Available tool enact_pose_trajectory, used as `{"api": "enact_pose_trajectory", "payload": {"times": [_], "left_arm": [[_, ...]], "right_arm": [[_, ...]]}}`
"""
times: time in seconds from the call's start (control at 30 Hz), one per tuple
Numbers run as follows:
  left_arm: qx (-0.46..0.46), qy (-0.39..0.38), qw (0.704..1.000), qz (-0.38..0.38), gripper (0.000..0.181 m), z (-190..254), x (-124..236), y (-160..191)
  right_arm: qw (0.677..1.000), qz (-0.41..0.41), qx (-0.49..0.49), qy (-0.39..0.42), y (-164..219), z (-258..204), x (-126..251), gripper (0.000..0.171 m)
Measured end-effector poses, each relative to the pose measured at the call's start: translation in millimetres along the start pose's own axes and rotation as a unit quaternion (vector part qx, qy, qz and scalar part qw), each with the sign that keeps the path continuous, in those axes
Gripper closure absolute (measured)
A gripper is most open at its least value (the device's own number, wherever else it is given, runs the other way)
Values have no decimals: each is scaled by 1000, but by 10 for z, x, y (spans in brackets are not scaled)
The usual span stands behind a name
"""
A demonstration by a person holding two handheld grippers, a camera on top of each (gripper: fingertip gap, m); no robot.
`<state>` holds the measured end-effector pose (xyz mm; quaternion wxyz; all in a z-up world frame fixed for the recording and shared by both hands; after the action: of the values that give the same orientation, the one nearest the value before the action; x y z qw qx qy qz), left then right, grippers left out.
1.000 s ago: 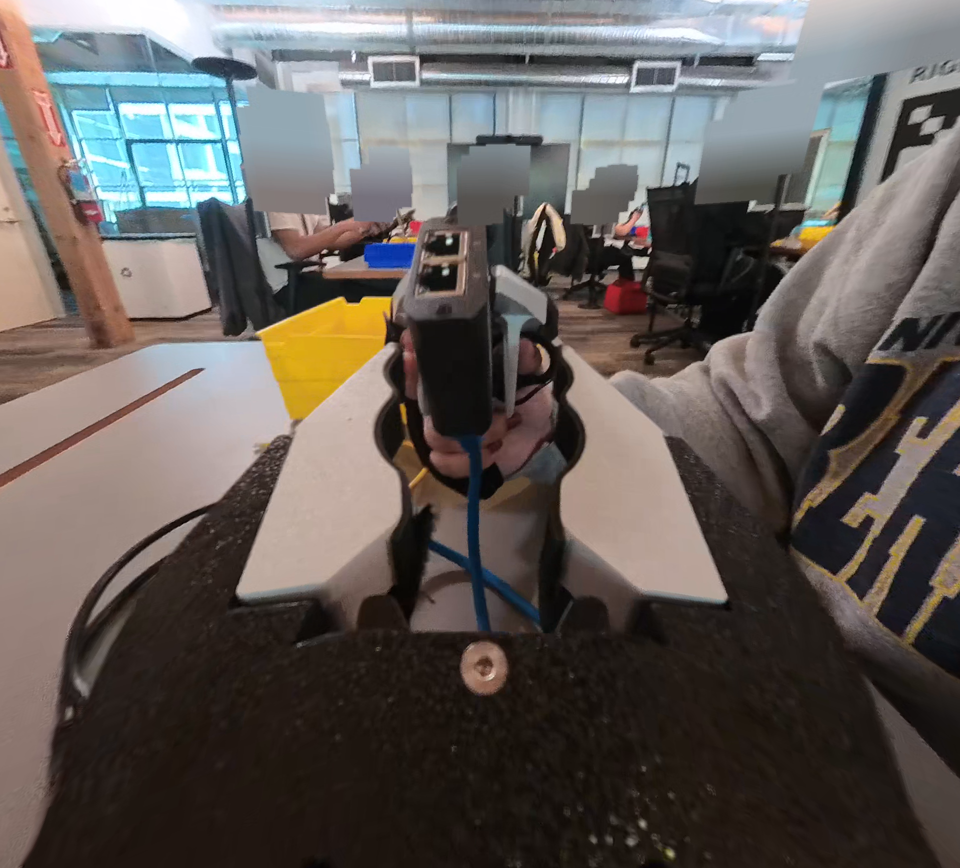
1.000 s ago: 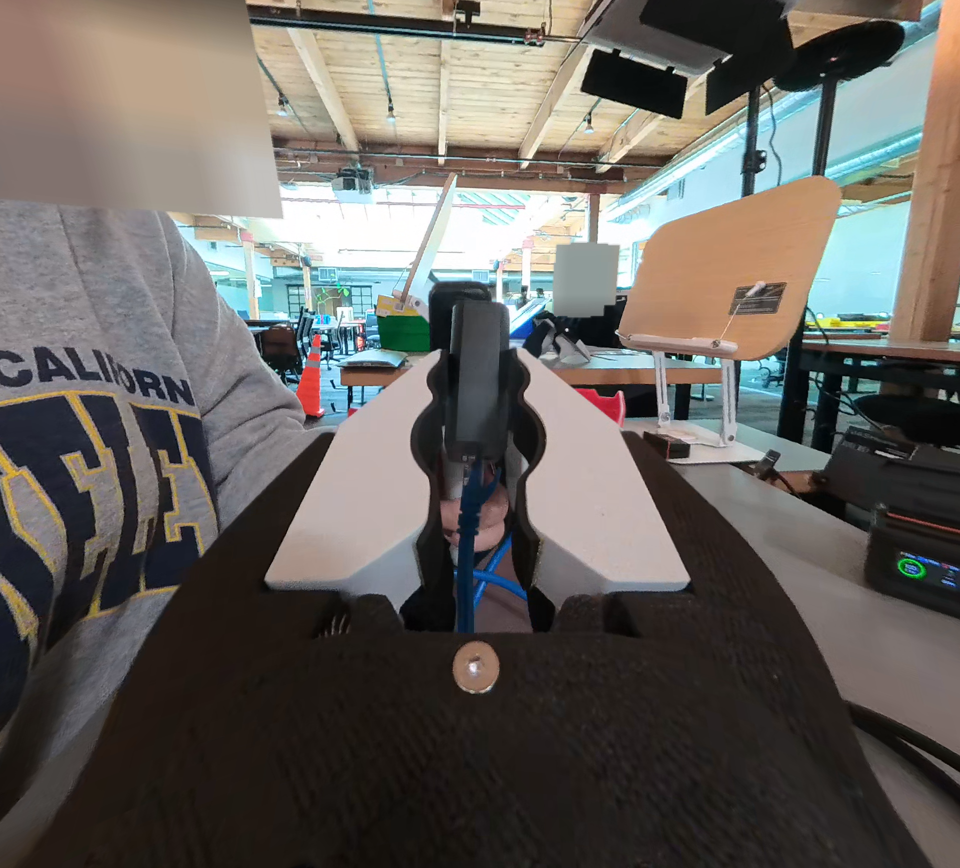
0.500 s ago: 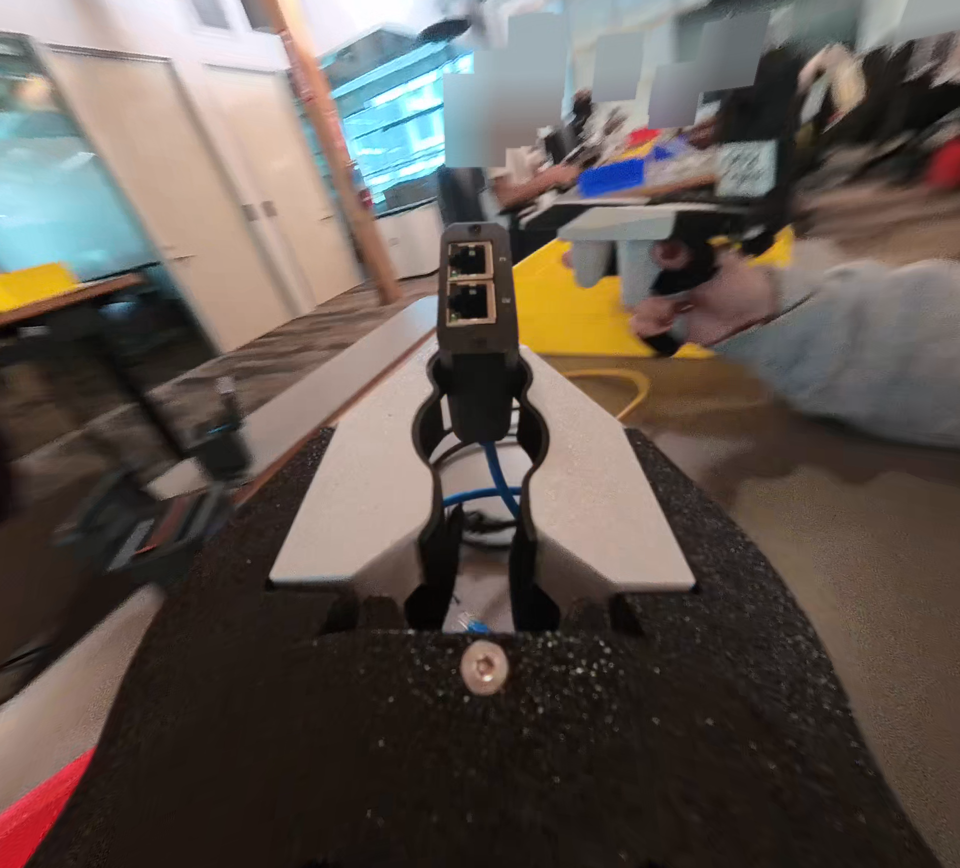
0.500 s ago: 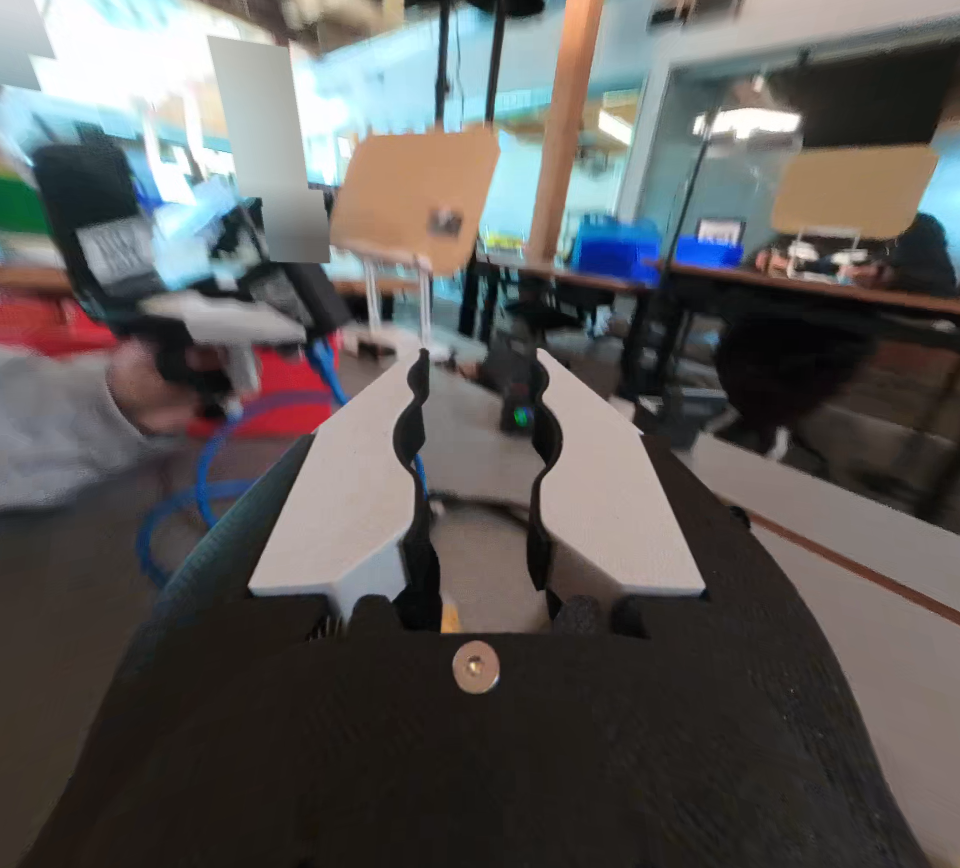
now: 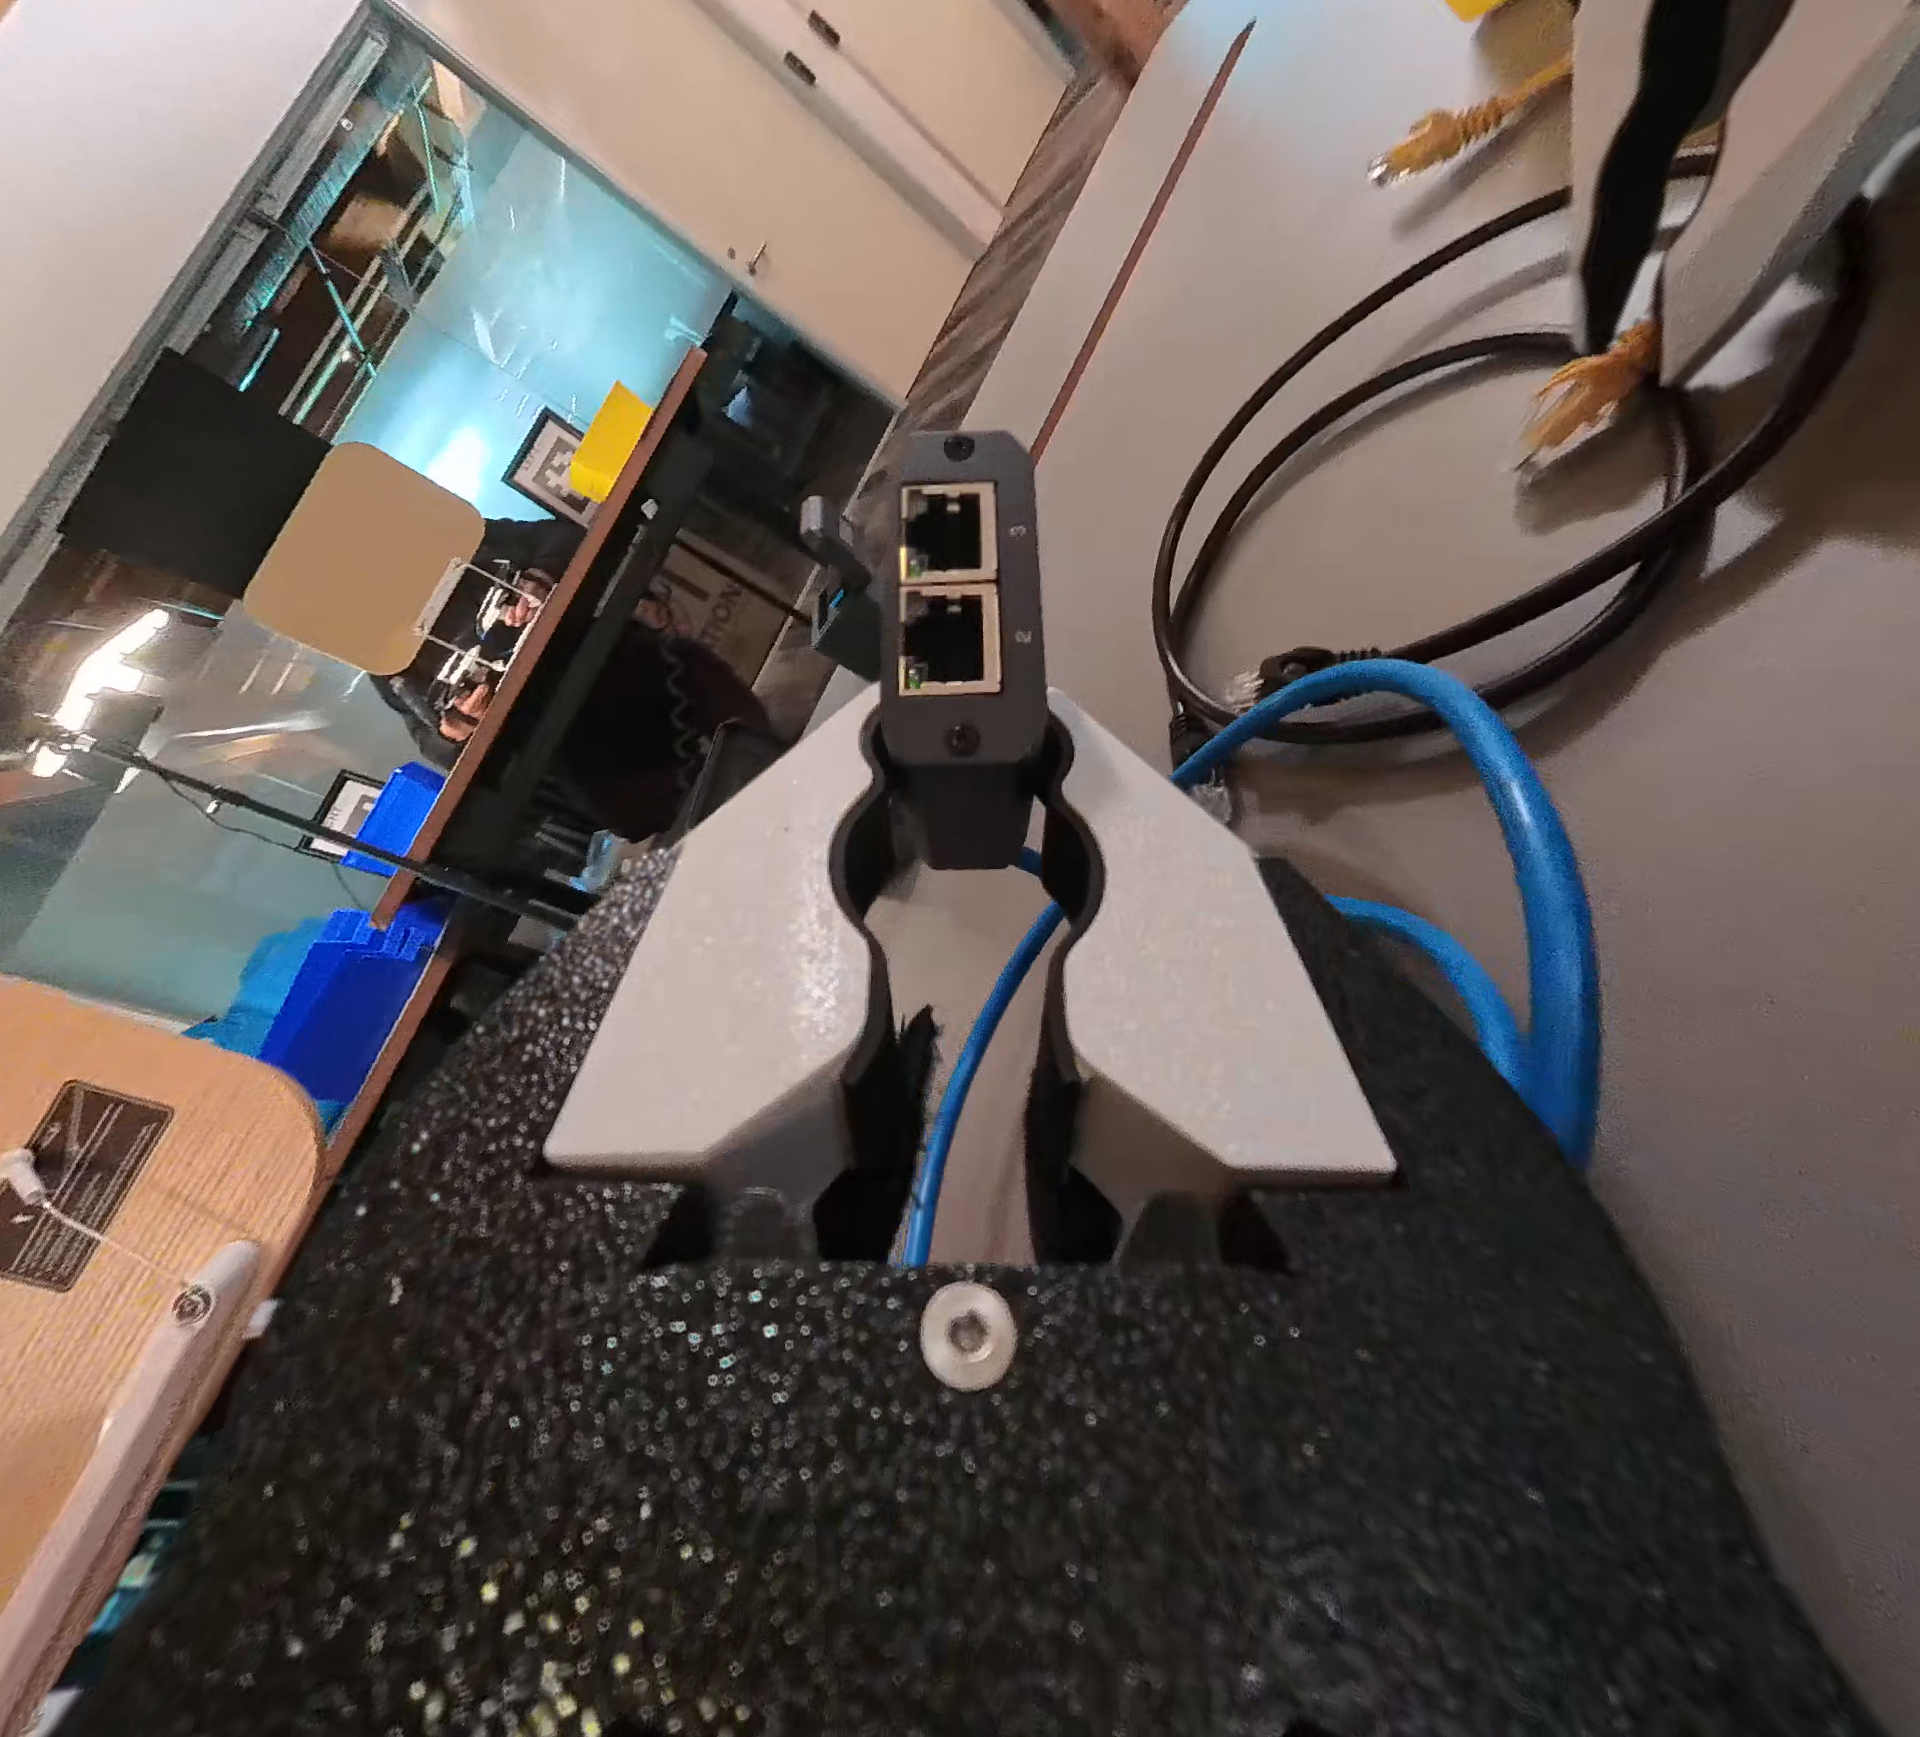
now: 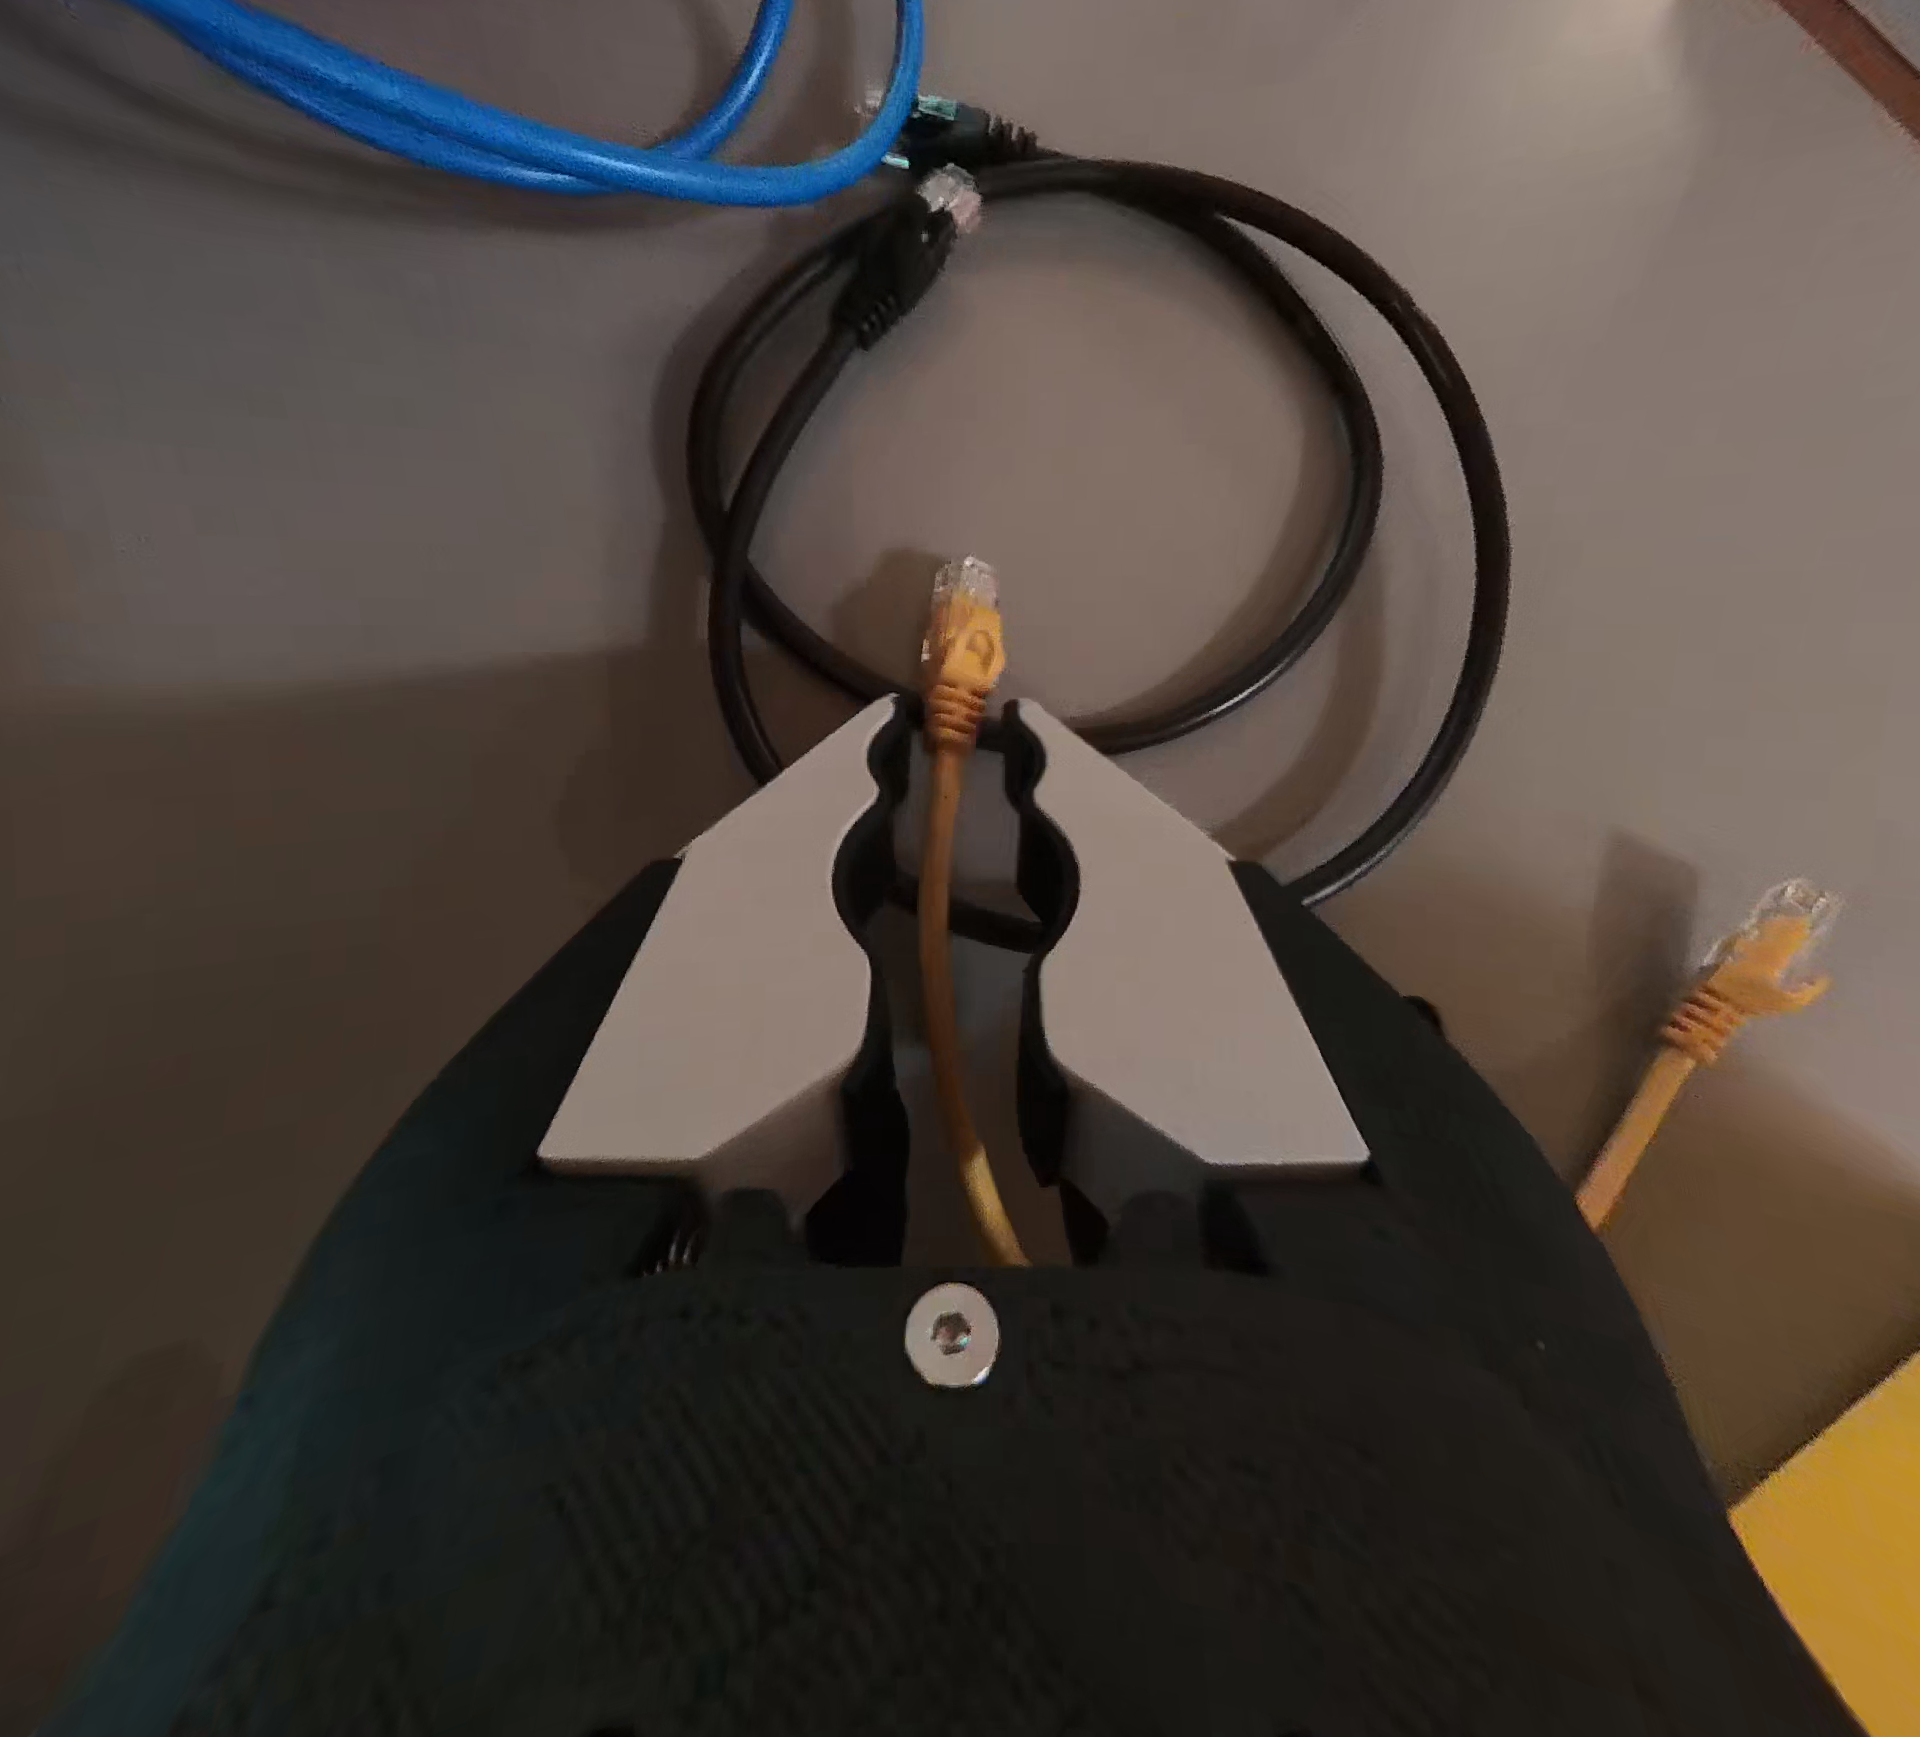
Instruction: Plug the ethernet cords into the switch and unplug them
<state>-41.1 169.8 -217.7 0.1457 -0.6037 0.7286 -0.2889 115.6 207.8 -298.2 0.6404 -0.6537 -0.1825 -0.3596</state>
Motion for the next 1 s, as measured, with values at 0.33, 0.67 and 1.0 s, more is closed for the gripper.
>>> {"api": "enact_pose_trajectory", "payload": {"times": [0.33, 0.67, 1.0], "left_arm": [[-77, -24, 995, -62, 159, 70, -96, -3], [-256, -31, 957, -133, 160, 360, -306, -62], [-313, -19, 937, -152, 160, 508, -363, -118]], "right_arm": [[986, 133, 69, 75, -553, -147, 284, 162], [985, 87, 99, 115, -583, -412, 235, 162], [990, 14, 53, 127, -469, -410, 148, 163]]}}
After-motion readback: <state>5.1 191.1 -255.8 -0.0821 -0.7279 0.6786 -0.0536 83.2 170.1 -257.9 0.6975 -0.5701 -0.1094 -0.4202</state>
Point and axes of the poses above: each gripper's, where its closed fingertips meet, x back along the fingers, y out of its underside, z = x × y across the jaws, the point moved 3 cm from there along x, back along the fingers, and after that the axes turned 1 degree about -x, right-handed, at the moved point
